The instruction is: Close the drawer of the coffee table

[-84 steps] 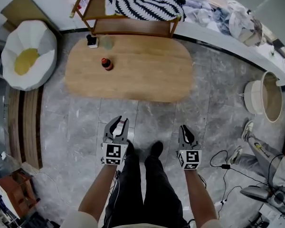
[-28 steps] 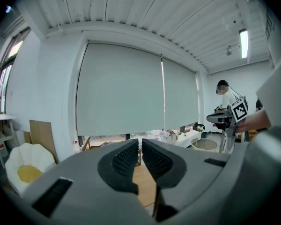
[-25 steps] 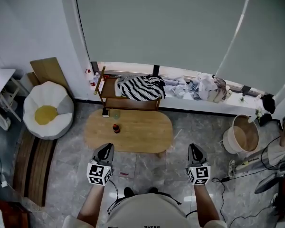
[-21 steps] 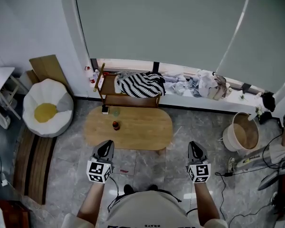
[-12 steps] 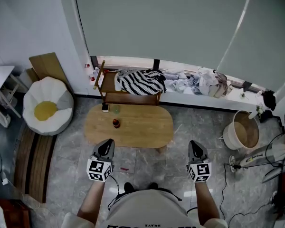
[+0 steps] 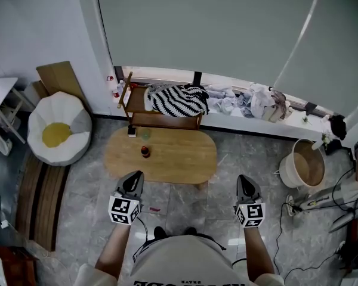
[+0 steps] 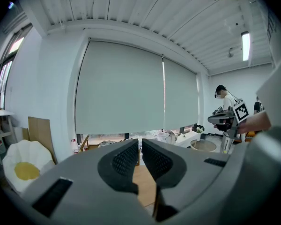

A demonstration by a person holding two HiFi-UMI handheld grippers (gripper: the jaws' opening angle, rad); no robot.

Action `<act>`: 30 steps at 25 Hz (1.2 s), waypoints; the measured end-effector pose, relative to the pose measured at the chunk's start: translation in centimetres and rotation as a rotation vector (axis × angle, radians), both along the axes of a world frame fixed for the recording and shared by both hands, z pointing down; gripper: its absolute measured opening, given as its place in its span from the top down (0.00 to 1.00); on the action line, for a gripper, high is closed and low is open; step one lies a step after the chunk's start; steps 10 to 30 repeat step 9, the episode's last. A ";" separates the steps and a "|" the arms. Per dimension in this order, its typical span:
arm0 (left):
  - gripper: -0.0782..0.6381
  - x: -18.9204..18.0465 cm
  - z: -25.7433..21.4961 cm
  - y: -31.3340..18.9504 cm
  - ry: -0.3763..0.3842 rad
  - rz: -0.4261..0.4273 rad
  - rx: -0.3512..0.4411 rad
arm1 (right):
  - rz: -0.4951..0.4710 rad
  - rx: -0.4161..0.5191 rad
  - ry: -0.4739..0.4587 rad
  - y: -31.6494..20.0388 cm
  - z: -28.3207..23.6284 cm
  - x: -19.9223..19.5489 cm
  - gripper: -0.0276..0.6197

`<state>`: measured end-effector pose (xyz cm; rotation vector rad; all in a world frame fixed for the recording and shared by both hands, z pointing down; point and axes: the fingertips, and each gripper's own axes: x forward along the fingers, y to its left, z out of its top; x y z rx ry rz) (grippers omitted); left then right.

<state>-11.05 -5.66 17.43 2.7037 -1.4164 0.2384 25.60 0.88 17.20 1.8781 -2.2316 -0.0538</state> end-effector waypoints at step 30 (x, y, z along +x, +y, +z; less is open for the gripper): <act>0.84 -1.0 -0.3 -0.8 0.000 -0.011 -0.002 | -0.023 -0.002 0.010 -0.5 -0.5 -1.3 0.92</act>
